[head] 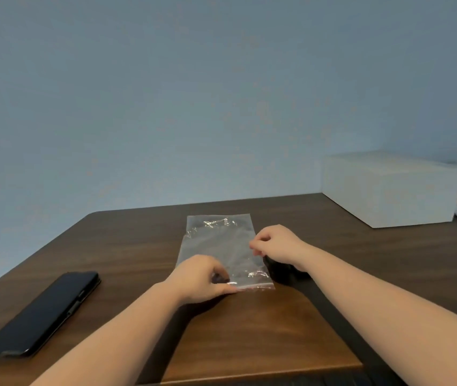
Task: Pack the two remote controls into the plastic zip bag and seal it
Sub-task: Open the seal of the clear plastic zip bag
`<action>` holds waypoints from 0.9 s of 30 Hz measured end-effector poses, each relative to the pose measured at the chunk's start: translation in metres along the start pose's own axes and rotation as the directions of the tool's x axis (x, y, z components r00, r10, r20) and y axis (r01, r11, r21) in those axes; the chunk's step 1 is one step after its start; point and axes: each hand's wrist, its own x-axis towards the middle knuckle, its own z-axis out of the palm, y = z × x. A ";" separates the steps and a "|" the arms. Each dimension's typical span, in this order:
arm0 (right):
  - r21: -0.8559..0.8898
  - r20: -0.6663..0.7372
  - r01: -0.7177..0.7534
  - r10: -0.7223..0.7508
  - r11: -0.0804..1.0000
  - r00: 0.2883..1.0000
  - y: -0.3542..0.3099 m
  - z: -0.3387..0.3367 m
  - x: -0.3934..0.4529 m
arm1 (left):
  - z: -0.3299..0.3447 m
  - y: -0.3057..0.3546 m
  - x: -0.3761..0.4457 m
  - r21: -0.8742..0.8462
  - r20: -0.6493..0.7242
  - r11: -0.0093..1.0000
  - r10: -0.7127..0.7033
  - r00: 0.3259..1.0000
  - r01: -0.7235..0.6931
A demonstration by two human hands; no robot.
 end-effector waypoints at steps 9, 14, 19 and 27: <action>0.119 0.050 -0.009 0.003 0.993 0.999 -0.007 0.010 -0.003 | 0.016 -0.004 0.008 0.081 -0.223 0.993 -0.065 0.973 0.085; 0.184 0.140 -0.076 0.051 0.980 0.989 -0.003 0.023 0.003 | 0.020 -0.008 0.031 -0.294 -0.348 0.934 -0.303 0.887 0.204; 0.219 0.086 -0.131 0.114 0.967 0.990 -0.009 0.031 0.020 | 0.022 -0.010 0.056 -0.538 -0.379 0.821 -0.438 0.815 0.190; 0.389 0.082 -0.159 0.138 0.907 0.987 -0.006 0.041 0.036 | 0.027 -0.013 0.060 -0.504 -0.370 0.861 -0.294 0.882 0.075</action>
